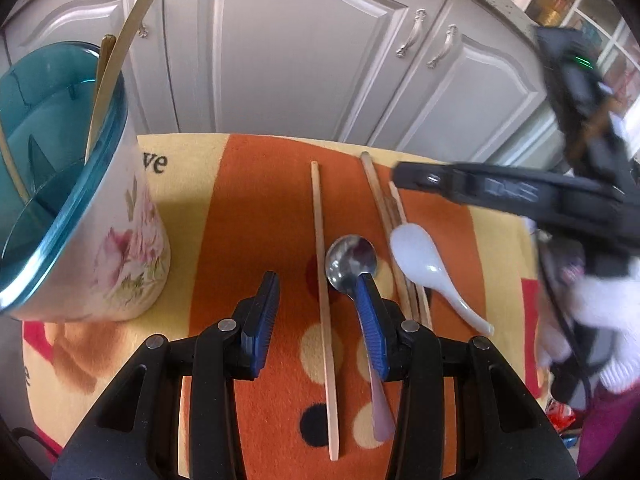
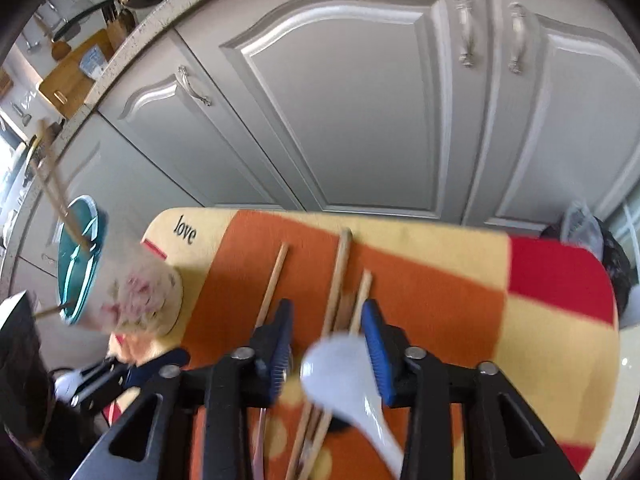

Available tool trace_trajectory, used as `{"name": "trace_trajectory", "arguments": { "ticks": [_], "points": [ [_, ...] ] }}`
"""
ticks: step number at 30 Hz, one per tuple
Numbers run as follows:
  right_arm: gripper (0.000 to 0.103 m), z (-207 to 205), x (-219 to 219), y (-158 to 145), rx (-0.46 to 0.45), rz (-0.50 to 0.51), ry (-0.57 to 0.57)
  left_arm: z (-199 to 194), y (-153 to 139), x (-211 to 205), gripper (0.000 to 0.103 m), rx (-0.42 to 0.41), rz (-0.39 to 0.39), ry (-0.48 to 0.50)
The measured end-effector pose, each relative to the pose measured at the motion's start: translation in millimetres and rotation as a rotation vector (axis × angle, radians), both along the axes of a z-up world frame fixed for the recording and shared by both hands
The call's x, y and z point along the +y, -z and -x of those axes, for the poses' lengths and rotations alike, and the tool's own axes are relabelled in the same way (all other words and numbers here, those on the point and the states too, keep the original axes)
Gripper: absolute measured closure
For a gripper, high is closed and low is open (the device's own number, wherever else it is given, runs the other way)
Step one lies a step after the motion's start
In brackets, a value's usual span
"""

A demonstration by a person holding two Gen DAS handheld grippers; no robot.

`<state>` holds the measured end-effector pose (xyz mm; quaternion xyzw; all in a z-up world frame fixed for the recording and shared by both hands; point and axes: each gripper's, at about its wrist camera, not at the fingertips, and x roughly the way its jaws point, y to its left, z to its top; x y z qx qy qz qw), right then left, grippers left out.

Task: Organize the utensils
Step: 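Move both open tools back over the utensils on the cloth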

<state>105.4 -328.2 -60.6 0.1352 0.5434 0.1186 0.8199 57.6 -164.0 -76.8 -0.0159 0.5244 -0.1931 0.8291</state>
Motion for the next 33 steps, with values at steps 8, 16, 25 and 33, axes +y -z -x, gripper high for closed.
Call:
{"name": "trace_trajectory", "arguments": {
  "ticks": [8,16,25,33],
  "points": [
    [0.092,-41,18,39,0.046,0.074,-0.068,-11,9,-1,0.064,0.017,-0.03,-0.038],
    [0.092,10,-8,37,0.046,0.093,-0.119,-10,21,-21,0.064,0.043,-0.038,-0.007],
    [0.089,69,-72,31,0.068,0.006,0.009,-13,36,-26,0.064,0.037,-0.083,-0.017],
    [0.073,76,-80,17,0.047,-0.03,0.058,4,37,-11,0.099,0.051,-0.085,0.047]
  ]
}}
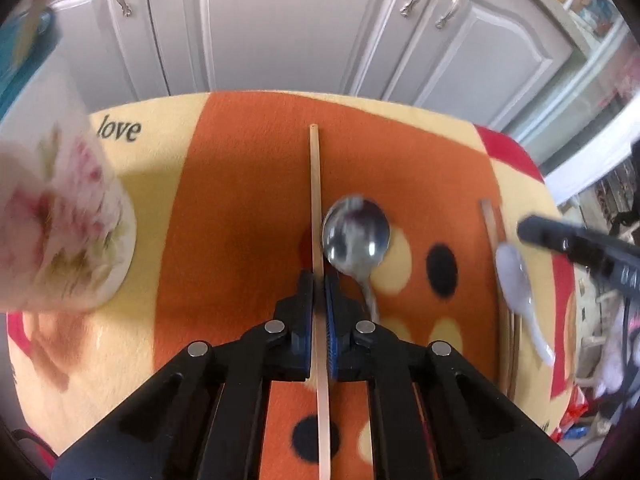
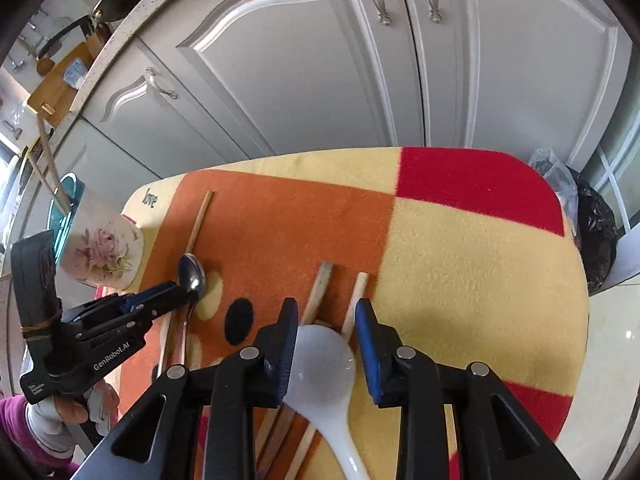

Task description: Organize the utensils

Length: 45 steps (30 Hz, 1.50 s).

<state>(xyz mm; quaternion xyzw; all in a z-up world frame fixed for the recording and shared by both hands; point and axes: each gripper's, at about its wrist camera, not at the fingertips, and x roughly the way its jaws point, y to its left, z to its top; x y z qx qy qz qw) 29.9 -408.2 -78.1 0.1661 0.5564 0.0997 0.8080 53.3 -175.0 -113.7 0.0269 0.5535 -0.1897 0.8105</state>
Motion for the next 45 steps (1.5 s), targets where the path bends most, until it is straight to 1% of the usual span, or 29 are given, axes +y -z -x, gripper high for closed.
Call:
{"name": "trace_trajectory", "arguments": {
  "ticks": [2,4,7,10,12,14,16,18,20,22,24,26,28,33,36,37,38,41,44,45],
  "points": [
    [0.071,0,5,-4,-0.018,0.001,-0.018,12,0,8,0.099,0.005,-0.007,0.022],
    [0.071,-2,9,-6,-0.026,0.019,-0.025,23,0,14,0.099,0.025,-0.009,0.043],
    [0.071,-8,12,0,-0.001,0.063,-0.025,44,-2,26,0.099,0.052,-0.016,0.073],
    [0.073,-15,20,2,-0.005,0.044,-0.069,52,-7,33,0.099,0.062,-0.02,0.089],
    [0.077,-20,29,8,0.011,0.083,-0.094,48,-14,31,0.099,0.058,-0.007,0.09],
    [0.079,-25,34,18,0.045,0.133,-0.1,41,-23,29,0.098,0.031,0.005,0.081],
    [0.08,-27,35,20,0.038,0.123,-0.087,32,-25,24,0.096,0.011,-0.002,0.078],
    [0.086,-31,37,20,0.04,0.077,-0.077,22,-20,17,0.096,0.018,-0.017,0.076],
    [0.086,-36,49,20,0.038,0.045,-0.112,14,-14,15,0.096,0.038,-0.033,0.06],
    [0.086,-35,60,20,0.035,0.068,-0.147,9,-11,17,0.096,0.049,-0.024,0.045],
    [0.086,-34,63,18,0.032,0.095,-0.162,6,-10,17,0.096,0.046,-0.035,0.038],
    [0.086,-32,64,18,0.032,0.118,-0.155,0,-9,16,0.088,0.034,-0.043,0.032],
    [0.086,-33,65,20,0.047,0.114,-0.155,-7,-8,12,0.084,0.025,-0.061,0.026],
    [0.085,-36,72,22,0.035,0.109,-0.169,-20,-9,1,0.083,-0.006,-0.111,0.021],
    [0.087,-38,73,23,0.019,0.093,-0.166,-21,-10,-9,0.084,-0.046,-0.147,0.048],
    [0.09,-38,72,22,0.018,0.092,-0.167,-22,-11,-11,0.089,-0.05,-0.144,0.051],
    [0.091,-39,73,22,0.017,0.093,-0.17,-23,-11,-10,0.099,-0.039,-0.122,0.052],
    [0.092,-37,74,20,0.015,0.064,-0.174,-22,-16,-1,0.099,0.015,-0.025,0.033],
    [0.092,-28,72,4,-0.022,0.048,-0.171,-9,-35,19,0.099,0.012,0.058,0.019],
    [0.093,-26,69,0,-0.032,0.04,-0.168,-5,-37,5,0.099,0.009,0.08,0.02]
  ]
}}
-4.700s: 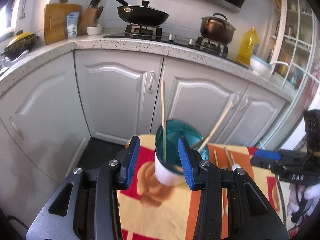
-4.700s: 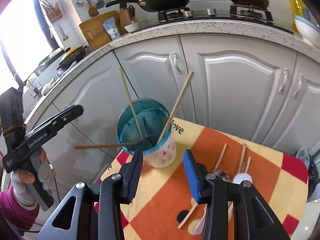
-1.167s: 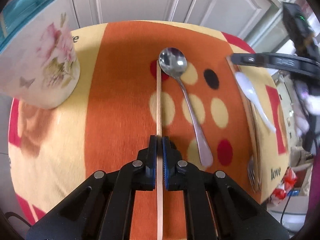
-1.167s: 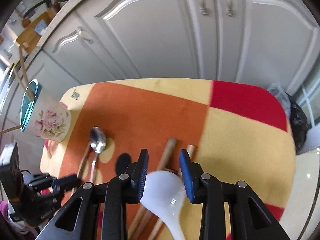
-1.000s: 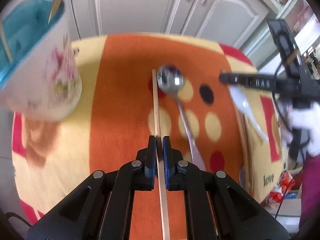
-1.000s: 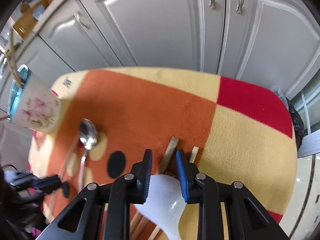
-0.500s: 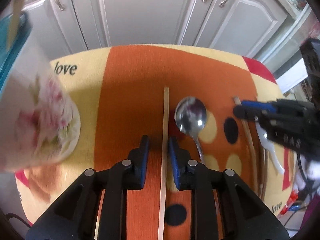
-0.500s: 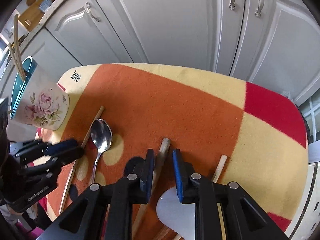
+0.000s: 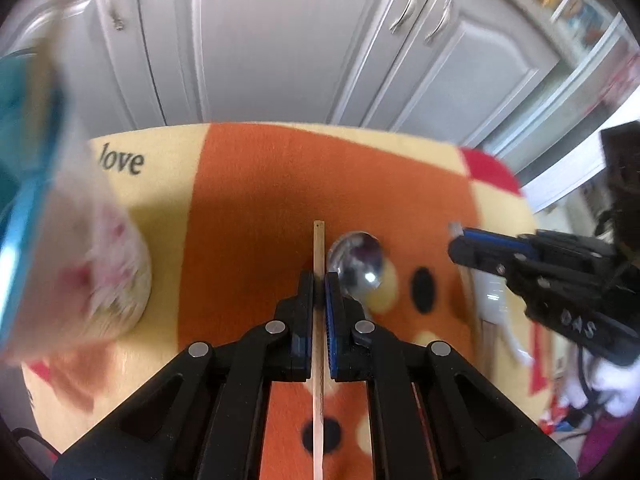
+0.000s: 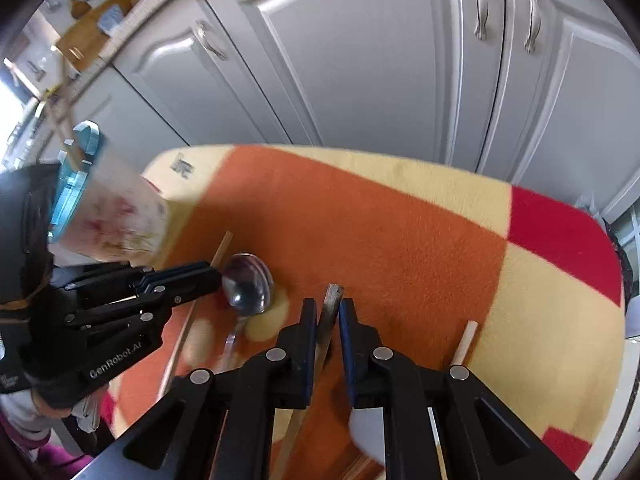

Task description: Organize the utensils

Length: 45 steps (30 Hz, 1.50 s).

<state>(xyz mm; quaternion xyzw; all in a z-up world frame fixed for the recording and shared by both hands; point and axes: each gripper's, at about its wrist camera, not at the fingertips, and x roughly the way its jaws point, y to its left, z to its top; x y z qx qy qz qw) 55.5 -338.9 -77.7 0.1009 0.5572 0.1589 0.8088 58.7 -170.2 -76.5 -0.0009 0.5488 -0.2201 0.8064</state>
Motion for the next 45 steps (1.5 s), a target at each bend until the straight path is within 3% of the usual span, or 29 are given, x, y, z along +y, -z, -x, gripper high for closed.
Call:
{"name": "trace_trajectory", "arguments": {
  "ticks": [10,17,20,23,29,32,38,45],
  "points": [
    [0.095,48,1,-81,-0.15,-0.068,-0.001,50,-83,53,0.099,-0.15,0.158,0.007],
    [0.095,67,11,-128,-0.248,-0.061,-0.011,64,-128,80,0.099,-0.239,0.206,-0.01],
    [0.095,64,16,-120,-0.208,-0.037,-0.02,67,-140,87,0.099,-0.272,0.215,-0.02],
    [0.089,54,24,-82,-0.111,0.076,-0.011,67,-149,95,0.099,-0.291,0.227,-0.035],
    [0.086,30,29,-1,0.091,0.159,0.015,61,-168,123,0.099,-0.326,0.236,-0.09],
    [0.086,22,30,20,0.131,0.164,0.016,54,-178,139,0.099,-0.356,0.243,-0.128],
    [0.093,17,33,15,0.098,0.125,-0.02,33,-202,167,0.099,-0.436,0.234,-0.202],
    [0.095,44,25,-62,-0.064,0.013,-0.039,11,-228,188,0.099,-0.542,0.219,-0.266]
  ]
}}
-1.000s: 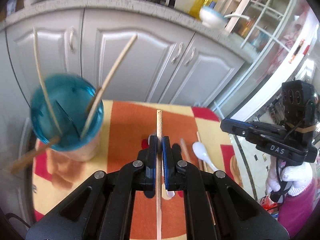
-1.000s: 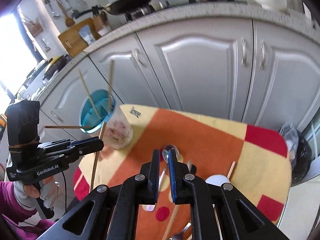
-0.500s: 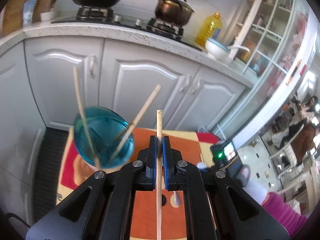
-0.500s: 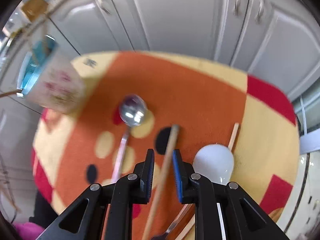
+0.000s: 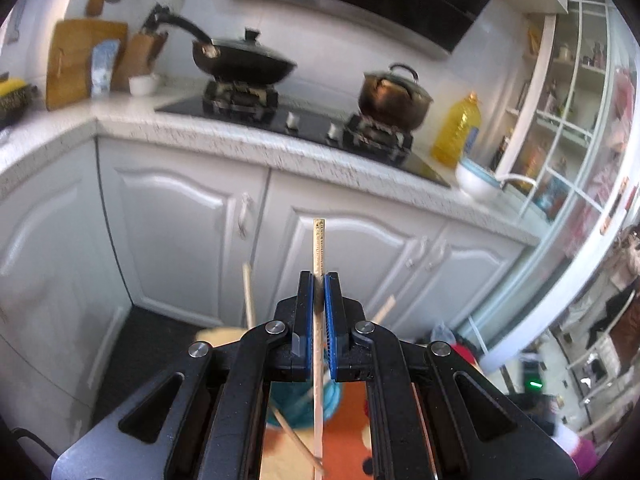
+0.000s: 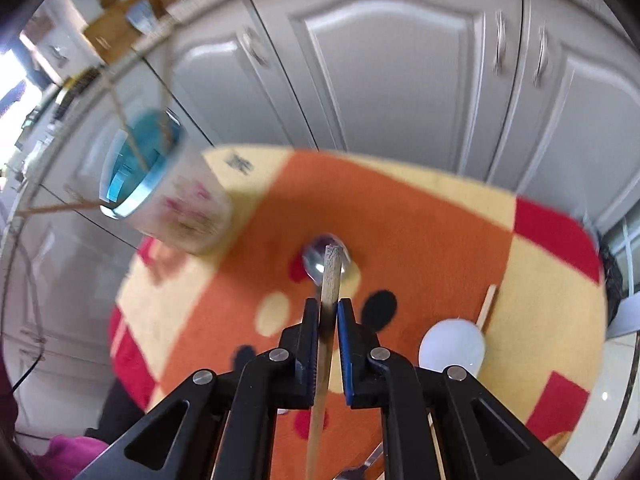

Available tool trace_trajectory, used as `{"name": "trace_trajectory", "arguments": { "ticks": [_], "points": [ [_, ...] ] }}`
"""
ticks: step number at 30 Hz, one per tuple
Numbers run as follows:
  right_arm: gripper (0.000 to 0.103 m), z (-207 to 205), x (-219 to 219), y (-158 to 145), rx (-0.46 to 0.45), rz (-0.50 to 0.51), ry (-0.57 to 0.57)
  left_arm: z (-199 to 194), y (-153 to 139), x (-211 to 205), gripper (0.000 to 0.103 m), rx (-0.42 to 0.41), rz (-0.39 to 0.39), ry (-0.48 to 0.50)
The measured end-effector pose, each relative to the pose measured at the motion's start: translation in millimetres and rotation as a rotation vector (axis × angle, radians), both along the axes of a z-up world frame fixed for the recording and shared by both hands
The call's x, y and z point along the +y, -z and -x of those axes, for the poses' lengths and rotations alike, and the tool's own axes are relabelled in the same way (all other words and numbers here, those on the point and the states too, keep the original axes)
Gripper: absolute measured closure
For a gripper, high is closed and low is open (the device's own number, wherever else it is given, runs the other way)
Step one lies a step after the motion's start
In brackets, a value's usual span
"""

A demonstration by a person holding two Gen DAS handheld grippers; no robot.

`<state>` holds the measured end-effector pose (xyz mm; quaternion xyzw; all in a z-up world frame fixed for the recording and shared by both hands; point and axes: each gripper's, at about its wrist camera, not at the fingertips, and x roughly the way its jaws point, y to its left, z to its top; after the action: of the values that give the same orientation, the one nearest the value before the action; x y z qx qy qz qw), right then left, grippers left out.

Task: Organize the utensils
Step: 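Lift both held chopsticks above the floral cup with both tools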

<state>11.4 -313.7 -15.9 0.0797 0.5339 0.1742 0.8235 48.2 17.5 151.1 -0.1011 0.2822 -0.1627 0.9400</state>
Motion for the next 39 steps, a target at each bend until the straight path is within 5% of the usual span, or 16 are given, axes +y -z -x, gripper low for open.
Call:
{"name": "trace_trajectory", "arguments": {
  "ticks": [11,16,18,23,27,32,39],
  "points": [
    [0.095,-2,19,-115,-0.24,-0.086,-0.072,-27,-31,17,0.099,-0.058,0.009,-0.042],
    [0.092,-14,34,-82,-0.165,-0.02,-0.068,-23,-24,16,0.099,-0.053,-0.012,-0.03],
    [0.074,-17,30,-50,-0.095,0.044,-0.051,-24,-18,18,0.099,-0.038,-0.012,-0.03],
    [0.074,-18,25,39,0.104,0.14,-0.041,-33,-5,20,0.099,-0.005,-0.008,-0.046],
    [0.091,-31,19,85,0.17,0.161,0.019,-38,-10,22,0.099,-0.011,-0.005,-0.057],
    [0.096,-35,20,74,0.145,0.137,-0.005,-38,-22,26,0.099,-0.059,-0.008,-0.074],
    [0.096,-9,11,-22,-0.022,-0.008,-0.034,-38,-14,23,0.099,-0.086,-0.032,-0.09]
  ]
}}
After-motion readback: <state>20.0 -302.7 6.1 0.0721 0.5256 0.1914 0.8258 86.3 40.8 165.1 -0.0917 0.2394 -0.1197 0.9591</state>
